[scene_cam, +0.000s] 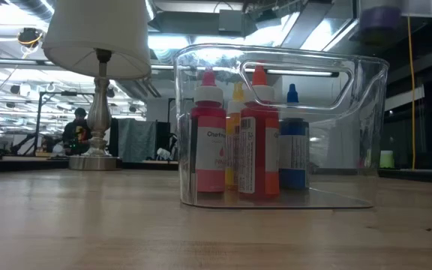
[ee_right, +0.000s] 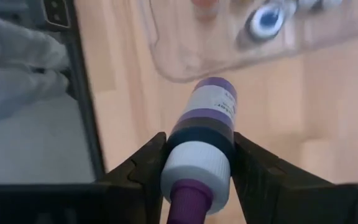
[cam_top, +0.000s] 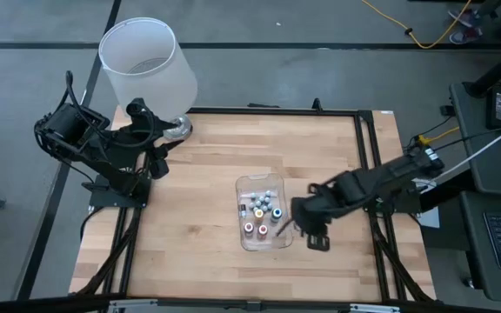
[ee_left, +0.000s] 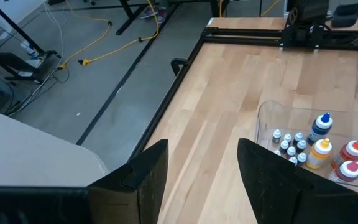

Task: Pick & Place food coloring
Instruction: Put the large purple food coloring bottle into the transparent container

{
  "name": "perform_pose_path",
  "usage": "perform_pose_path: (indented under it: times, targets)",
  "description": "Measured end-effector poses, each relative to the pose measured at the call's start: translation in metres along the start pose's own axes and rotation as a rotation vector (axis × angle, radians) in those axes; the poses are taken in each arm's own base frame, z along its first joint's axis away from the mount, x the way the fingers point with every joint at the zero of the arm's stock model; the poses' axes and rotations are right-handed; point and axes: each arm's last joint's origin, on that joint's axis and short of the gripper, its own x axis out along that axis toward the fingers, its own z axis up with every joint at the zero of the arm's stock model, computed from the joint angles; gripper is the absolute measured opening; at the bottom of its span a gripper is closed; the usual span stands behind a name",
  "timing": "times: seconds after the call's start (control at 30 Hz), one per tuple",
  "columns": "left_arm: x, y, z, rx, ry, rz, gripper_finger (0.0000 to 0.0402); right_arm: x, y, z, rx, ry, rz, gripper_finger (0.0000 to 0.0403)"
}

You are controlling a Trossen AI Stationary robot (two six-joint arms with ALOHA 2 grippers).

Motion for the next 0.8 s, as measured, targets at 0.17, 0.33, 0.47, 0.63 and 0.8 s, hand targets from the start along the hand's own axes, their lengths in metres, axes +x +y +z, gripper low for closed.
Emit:
perform_pose_path:
  times: [0.17,0.33,0.47,0.63,0.8]
  targets:
    - [0.0,0.0,0.0,-0.001,0.0,0.0,0.0187,0.005,-0.002,0.029,-0.135,0.02,-0.032,0.0156]
    - [0.0,0.0,0.0,-0.016,0.002,-0.005,0.0187,0.027,-0.004,0.042,-0.21,0.072,-0.044,0.0156]
    - [0.0,0.0,0.0,-0.018,0.006,-0.013,0.0187,0.047,-0.004,0.054,-0.25,0.081,-0.023,0.0156]
    - [0.0,0.0,0.0,-0.018,0.006,-0.013,0.0187,0.067,-0.001,0.068,-0.292,0.065,0.035,0.0157]
    - [0.0,0.0,0.0,-0.018,0.006,-0.013,0.0187,0.083,-0.002,0.071,-0.339,0.105,0.044,0.0156]
